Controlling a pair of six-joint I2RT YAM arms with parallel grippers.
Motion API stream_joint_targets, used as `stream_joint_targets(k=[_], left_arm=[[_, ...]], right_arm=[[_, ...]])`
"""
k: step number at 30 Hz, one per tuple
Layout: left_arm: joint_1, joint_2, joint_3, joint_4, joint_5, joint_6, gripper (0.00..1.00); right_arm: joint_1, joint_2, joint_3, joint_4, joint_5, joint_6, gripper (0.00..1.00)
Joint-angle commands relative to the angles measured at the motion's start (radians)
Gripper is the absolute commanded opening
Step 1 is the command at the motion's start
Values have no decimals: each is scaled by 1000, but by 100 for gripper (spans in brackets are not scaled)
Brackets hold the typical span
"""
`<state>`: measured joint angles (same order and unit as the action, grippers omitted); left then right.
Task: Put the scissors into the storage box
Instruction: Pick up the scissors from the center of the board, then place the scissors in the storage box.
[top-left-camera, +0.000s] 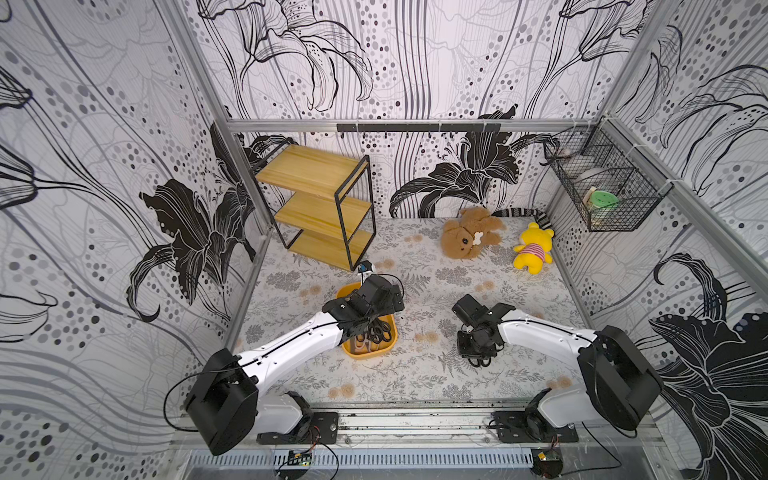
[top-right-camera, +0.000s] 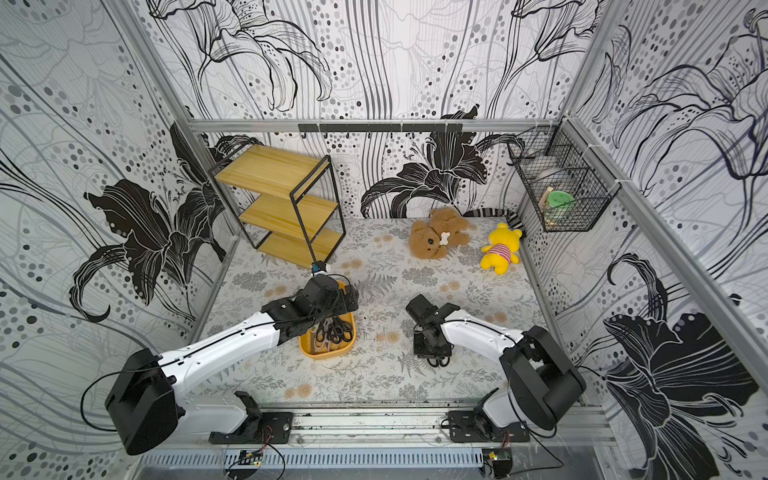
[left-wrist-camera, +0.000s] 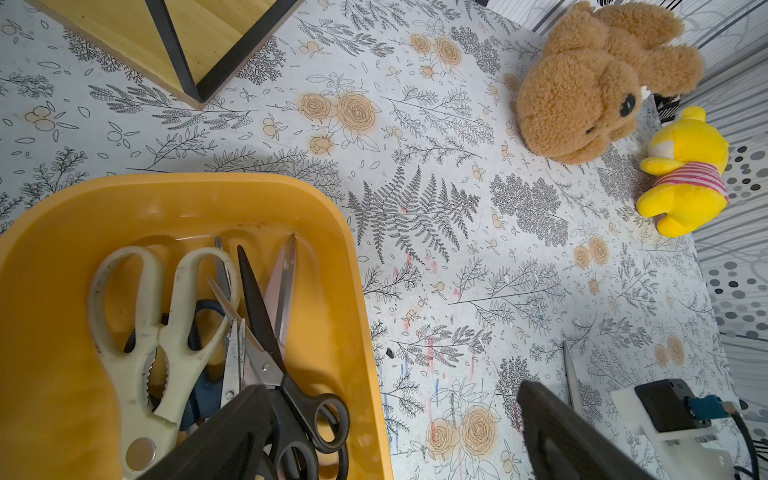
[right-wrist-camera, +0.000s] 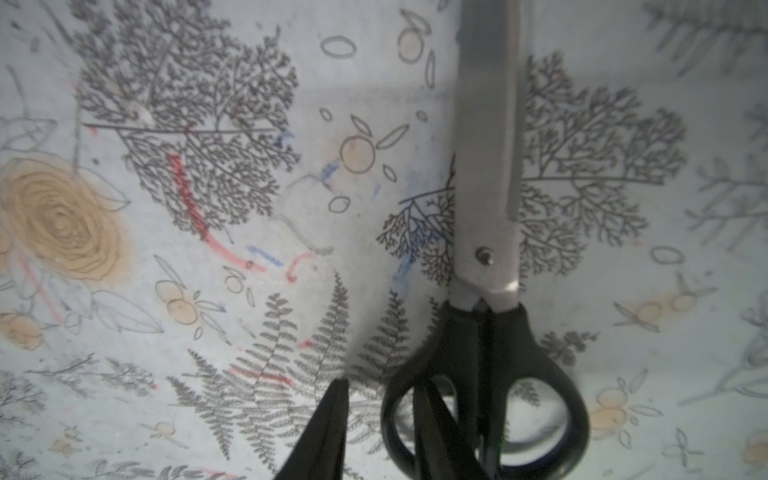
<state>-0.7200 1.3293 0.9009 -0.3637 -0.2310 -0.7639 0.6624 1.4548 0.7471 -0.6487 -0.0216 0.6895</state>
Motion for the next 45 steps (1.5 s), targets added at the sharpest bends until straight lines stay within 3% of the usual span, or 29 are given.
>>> stream_joint_targets(k=[1,12,20,27,35,39,45], left_arm=[[-3,-16,26,-18,-27,12,97],[-2,-37,2,-10,-39,-2,97],[27,-85,-60,32,-38,-32,97],[174,-203,-178,92,38,-95,97],[393,-360,-360,162,124,-179,97],[484,-382,-431,197,201,-210,97],[547,-373,-477,217,244,-219,97]], right_arm=[[3,16,-20,18,20,21,28],[4,35,-41,54,29,30,12],[3,11,58,25,52,10,3],[16,73,267,43,20,-39,0],[104,236,565,72,-6,-79,0],[163,328,708,88,-29,-76,0],[252,434,848,116,-92,-64,0]])
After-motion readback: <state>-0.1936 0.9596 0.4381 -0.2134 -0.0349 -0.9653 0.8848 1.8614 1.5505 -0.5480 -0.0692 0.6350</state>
